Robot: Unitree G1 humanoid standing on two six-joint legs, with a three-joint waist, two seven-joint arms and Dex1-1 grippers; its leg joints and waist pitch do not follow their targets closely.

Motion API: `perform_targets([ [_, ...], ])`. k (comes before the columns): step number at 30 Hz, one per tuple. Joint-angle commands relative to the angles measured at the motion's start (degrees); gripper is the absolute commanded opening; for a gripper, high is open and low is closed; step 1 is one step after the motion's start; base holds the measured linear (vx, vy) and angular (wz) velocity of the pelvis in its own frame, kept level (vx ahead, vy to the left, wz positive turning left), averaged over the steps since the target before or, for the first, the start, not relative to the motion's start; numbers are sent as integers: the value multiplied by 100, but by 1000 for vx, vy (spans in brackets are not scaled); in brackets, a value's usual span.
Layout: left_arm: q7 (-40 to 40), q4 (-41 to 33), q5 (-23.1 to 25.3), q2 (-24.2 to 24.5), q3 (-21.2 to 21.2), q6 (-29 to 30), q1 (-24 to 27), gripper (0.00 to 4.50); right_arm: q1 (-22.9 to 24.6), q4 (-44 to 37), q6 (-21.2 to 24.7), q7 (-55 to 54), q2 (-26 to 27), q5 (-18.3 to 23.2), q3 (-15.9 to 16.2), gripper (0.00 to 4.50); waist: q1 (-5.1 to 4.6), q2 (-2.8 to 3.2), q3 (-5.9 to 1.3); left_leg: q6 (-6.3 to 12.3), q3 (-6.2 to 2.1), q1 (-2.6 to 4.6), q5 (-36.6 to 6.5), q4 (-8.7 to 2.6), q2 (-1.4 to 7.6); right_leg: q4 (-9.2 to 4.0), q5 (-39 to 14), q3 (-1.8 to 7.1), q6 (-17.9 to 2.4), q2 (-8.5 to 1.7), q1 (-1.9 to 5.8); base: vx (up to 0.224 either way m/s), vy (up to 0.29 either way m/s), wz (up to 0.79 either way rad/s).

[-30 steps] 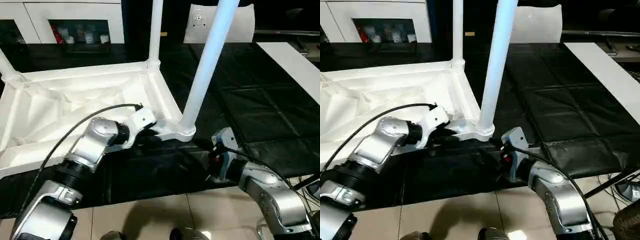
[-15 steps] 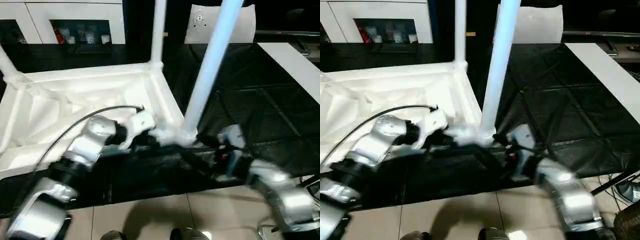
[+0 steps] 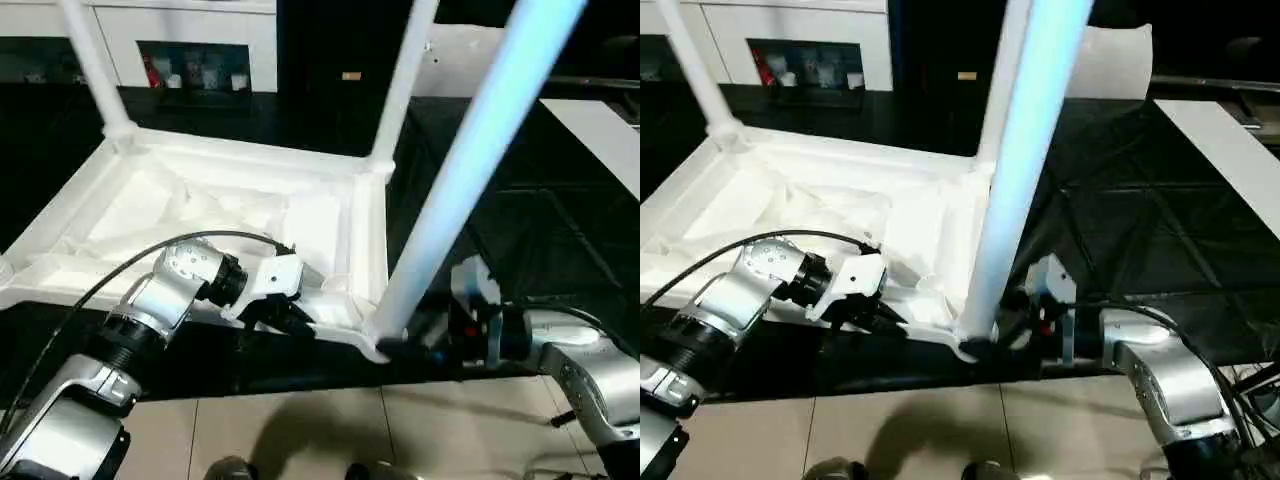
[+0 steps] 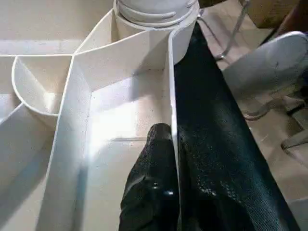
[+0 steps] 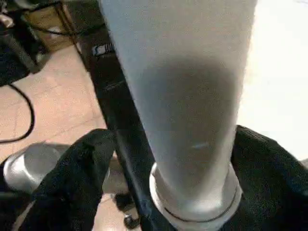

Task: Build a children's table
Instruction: Rotate leg to tighten

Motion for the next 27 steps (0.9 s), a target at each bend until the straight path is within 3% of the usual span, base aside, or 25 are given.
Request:
perform_targets([
  [1, -196, 115, 85, -48, -269, -141, -83, 0, -99, 101, -65, 247, -109, -3, 83, 366, -30, -18, -384, 253, -45, 80, -1172, -408, 271, -417, -1673, 295, -1169, -416, 250, 0, 0, 0],
  [6, -219, 291, 112, -79, -249, -283, -141, 0, -251, 363, -218, 471, -186, -71, 197, 327, -14, -31, -393, 315, -37, 67, -1006, -396, 269, -389, -1473, 291, -1226, -420, 262, 0, 0, 0],
  [19, -99, 528, 128, -145, -164, -341, -172, 0, -363, 658, -455, 600, -131, -209, 415, 221, -2, -34, -367, 282, -42, 69, -1167, -409, 267, -427, -1808, 287, -1139, -417, 250, 0, 0, 0],
  [22, 209, 505, 35, -287, 1, -42, -140, 0, -167, 461, -256, 388, -15, -76, 340, 206, 2, -24, -345, 284, -40, 82, -1232, -416, 275, -451, -1950, 293, -1120, -423, 230, 0, 0, 0],
  [24, 521, 480, 7, -413, 116, 208, -131, 0, -16, 266, -29, 99, 128, 66, 240, 201, -1, -48, -333, 268, -43, 86, -1306, -431, 279, -466, -2035, 295, -1101, -417, 227, 0, 0, 0],
  [27, 923, 388, -61, -629, 255, 562, -95, 0, 150, 138, 86, -486, 413, 22, 137, 197, -51, -54, -292, 171, -61, 86, -1592, -462, 271, -519, -2609, 293, -930, -430, 191, 0, 0, 0],
])
